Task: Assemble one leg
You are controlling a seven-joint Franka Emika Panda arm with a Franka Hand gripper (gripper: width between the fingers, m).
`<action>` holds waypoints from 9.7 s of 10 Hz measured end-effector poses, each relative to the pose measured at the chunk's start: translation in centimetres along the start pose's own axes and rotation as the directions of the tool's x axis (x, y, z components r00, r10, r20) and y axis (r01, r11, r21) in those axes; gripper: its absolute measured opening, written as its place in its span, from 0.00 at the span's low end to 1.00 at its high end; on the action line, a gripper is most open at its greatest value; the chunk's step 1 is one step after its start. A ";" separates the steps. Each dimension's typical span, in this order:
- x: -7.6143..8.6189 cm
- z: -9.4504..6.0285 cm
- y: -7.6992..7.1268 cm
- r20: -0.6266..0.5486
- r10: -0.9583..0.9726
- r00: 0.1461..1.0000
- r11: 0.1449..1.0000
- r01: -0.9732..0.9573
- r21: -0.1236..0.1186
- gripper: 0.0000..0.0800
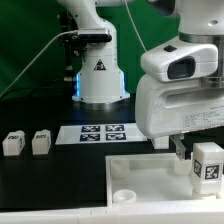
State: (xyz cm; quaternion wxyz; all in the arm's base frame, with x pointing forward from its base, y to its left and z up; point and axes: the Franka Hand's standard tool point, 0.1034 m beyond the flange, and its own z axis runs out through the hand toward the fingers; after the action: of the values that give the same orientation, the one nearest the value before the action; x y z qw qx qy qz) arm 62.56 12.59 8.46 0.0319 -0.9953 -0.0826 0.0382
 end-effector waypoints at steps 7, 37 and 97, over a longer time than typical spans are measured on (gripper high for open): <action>0.0 0.0 0.2 0.000 0.003 1.000 1.000 -0.003 -0.001 0.38; 0.8 0.1 0.8 -0.100 0.385 0.917 0.923 -0.381 0.061 0.81; 0.6 1.4 0.6 -0.142 0.394 0.908 0.919 -0.391 0.049 0.77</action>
Offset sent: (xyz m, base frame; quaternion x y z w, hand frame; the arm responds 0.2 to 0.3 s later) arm 0.0000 0.0000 0.0000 0.0000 0.0000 0.0000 1.0000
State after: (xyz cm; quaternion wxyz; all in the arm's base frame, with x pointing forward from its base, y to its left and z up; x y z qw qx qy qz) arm 63.13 12.18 6.95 0.0393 -0.9913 0.1219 -0.0300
